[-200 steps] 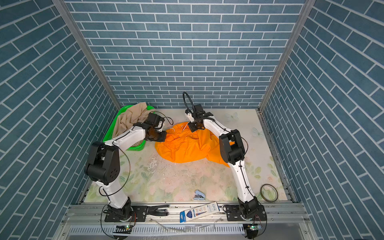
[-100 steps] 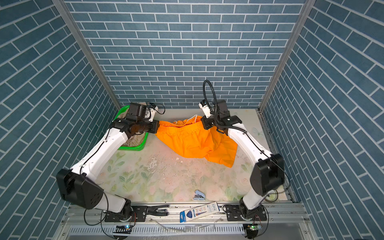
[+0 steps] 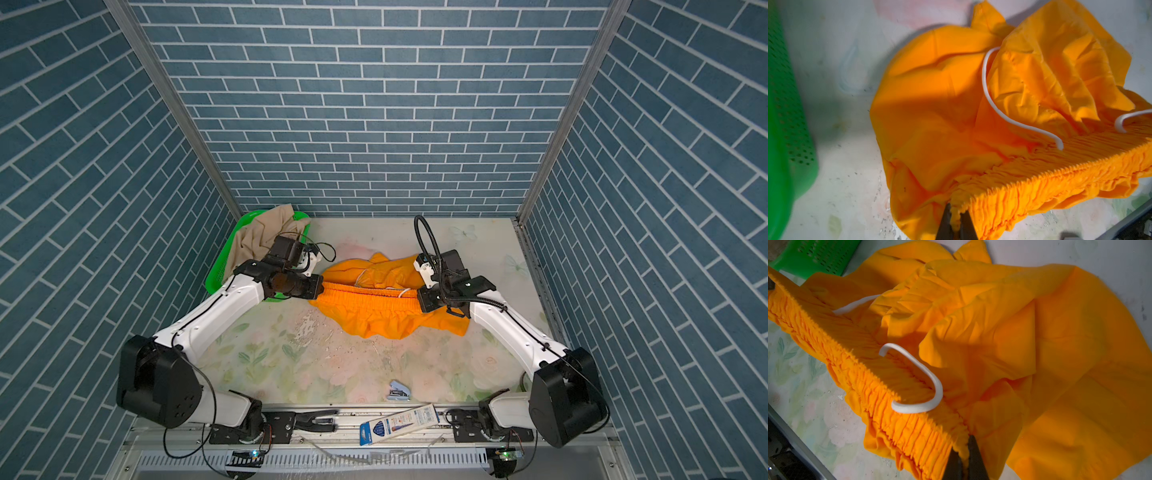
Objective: Fold and stack the shorts
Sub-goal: 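Lift the waistband with both grippers, spreading it apart and raising the shorts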
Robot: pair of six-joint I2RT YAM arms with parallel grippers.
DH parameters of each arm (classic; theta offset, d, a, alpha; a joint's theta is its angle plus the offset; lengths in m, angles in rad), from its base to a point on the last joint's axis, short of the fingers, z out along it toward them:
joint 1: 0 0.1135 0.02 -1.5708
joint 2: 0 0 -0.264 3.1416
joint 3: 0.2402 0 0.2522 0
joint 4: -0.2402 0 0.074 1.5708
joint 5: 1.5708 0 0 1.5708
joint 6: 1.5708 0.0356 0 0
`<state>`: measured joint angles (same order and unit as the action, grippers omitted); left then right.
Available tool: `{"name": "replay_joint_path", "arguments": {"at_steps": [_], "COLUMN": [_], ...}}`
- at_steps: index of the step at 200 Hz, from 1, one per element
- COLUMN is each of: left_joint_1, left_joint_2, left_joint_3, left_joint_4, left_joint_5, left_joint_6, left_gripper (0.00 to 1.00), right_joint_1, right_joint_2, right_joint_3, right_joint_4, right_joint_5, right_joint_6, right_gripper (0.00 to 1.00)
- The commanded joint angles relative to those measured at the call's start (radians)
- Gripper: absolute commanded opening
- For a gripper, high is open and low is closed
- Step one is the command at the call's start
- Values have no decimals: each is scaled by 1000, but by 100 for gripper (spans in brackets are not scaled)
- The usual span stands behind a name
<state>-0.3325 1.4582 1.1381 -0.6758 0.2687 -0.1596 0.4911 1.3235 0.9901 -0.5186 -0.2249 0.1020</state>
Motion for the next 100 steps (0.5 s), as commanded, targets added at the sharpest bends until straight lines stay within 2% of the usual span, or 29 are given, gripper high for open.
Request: {"name": "replay_joint_path", "arguments": {"at_steps": [1,18,41,69,86,94,100], "left_joint_1": [-9,-11,-10,-4,2,10,15], "left_joint_2": [46,144,373,676,833,858,843], "left_joint_3": [44,194,624,1291,1720,1835,1850], "left_joint_4": [-16,-62,-206,-325,-391,-380,-351], "left_joint_5": [-13,16,-11,-72,-106,-90,-88], "left_joint_6": [-8,25,84,215,229,229,227], "left_gripper": [0,0,0,0,0,0,0], "right_joint_1": [-9,-22,-111,-206,-243,-257,-265], "right_joint_2": [10,131,325,619,783,845,877], "right_joint_3": [79,245,555,1152,1570,1748,1846], "right_joint_4": [-103,-150,-158,-243,-326,-344,-345], "right_joint_5": [98,130,45,26,-7,-20,-19], "right_joint_6": [48,-5,-59,-122,-126,-125,-120], "right_gripper": [0,0,0,0,0,0,0]}}
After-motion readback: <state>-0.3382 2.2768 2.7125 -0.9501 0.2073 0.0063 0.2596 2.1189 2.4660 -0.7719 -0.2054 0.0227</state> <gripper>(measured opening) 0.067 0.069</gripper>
